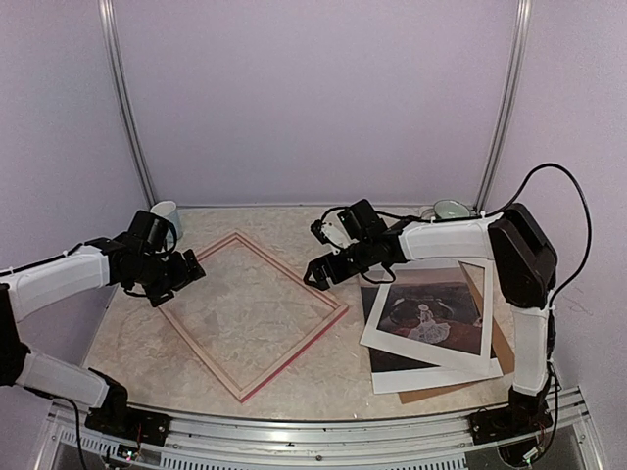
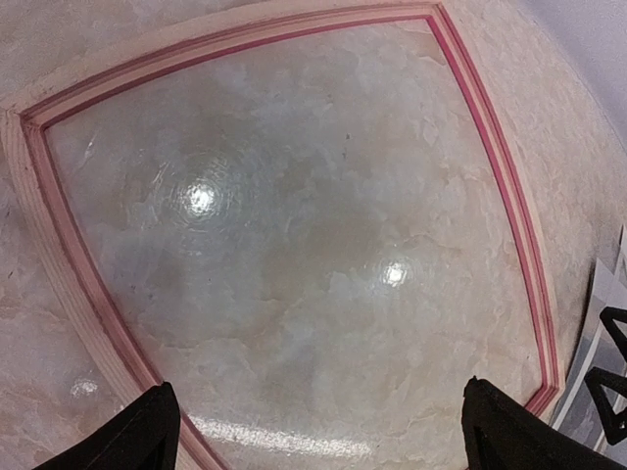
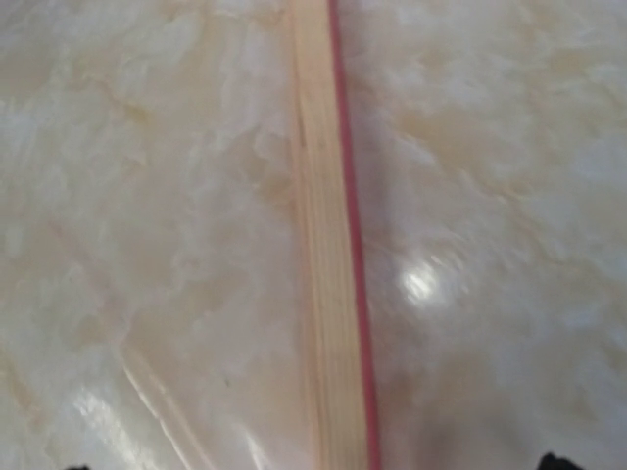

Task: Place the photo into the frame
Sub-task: Rotate the frame body at the center of the board.

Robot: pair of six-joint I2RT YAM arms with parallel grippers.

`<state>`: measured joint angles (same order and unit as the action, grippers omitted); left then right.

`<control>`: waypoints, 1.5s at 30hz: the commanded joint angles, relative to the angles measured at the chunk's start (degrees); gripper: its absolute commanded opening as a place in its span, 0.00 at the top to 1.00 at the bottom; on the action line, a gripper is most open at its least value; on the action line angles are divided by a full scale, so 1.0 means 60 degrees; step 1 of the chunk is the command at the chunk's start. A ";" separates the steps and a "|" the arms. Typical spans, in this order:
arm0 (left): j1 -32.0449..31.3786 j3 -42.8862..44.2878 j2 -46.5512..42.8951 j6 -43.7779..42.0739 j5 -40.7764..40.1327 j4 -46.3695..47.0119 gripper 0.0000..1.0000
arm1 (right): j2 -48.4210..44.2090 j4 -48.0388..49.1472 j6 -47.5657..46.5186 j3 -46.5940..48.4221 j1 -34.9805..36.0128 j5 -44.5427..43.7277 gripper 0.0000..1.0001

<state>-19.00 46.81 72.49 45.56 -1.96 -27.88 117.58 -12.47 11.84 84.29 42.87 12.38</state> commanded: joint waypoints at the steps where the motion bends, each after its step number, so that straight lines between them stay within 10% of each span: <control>1: 0.0437 -0.0473 -0.0114 0.0454 0.0147 -0.0111 0.01 | 0.0511 0.0090 -0.0117 0.0561 0.0159 0.0369 0.01; 45: 0.1380 -0.2197 0.0847 0.0928 0.0226 0.2569 0.01 | 0.1042 0.0443 0.0080 -0.0138 0.0384 0.1567 0.01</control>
<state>-10.92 33.47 76.75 51.37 -1.39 -16.05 124.70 -10.39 11.66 85.32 44.34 20.45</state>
